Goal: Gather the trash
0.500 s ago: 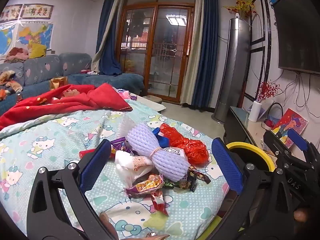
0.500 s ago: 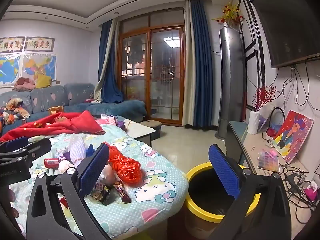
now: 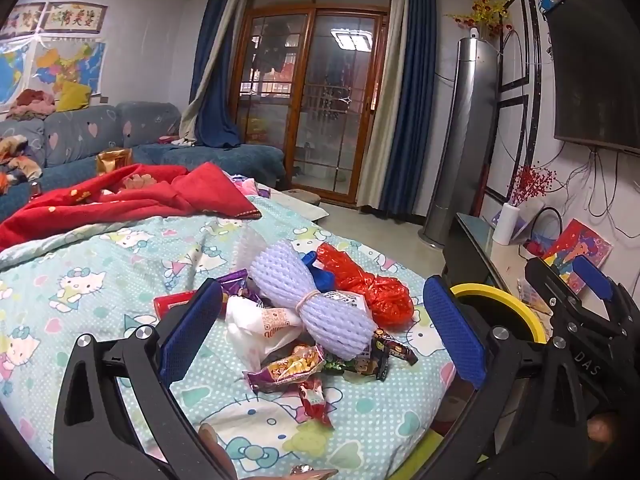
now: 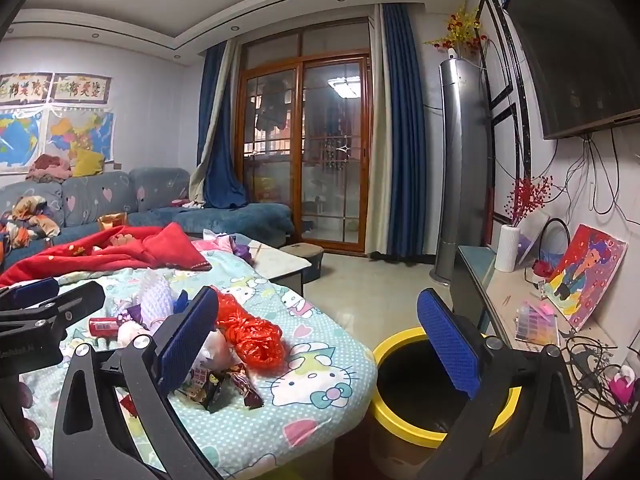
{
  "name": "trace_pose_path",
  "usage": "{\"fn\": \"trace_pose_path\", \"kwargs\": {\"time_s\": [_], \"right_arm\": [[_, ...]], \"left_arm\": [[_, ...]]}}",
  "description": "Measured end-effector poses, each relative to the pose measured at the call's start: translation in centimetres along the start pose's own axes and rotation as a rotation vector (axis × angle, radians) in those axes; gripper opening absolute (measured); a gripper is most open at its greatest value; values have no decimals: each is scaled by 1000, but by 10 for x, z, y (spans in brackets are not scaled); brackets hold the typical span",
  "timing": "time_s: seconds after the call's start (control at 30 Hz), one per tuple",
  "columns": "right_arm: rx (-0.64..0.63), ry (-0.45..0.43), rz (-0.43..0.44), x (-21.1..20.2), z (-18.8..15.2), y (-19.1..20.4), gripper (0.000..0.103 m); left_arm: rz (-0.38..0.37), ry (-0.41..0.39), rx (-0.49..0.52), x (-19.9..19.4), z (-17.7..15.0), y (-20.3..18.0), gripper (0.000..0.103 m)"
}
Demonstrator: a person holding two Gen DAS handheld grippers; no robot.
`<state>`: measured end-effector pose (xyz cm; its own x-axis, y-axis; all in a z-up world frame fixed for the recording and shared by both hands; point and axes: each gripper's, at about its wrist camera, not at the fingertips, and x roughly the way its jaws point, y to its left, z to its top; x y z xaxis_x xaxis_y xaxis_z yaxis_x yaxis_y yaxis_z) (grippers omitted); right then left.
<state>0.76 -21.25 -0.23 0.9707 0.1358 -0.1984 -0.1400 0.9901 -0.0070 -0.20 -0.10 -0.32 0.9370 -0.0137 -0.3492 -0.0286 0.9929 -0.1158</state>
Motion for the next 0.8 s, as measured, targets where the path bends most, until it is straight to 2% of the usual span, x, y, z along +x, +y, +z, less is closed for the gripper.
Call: {"fn": "trace_pose_path", "kwargs": {"time_s": [0.8], "right_arm": [[-3,3,0,2,-3,1,97]], "left_arm": [[-7,1,-9,0,1,5,92]]}}
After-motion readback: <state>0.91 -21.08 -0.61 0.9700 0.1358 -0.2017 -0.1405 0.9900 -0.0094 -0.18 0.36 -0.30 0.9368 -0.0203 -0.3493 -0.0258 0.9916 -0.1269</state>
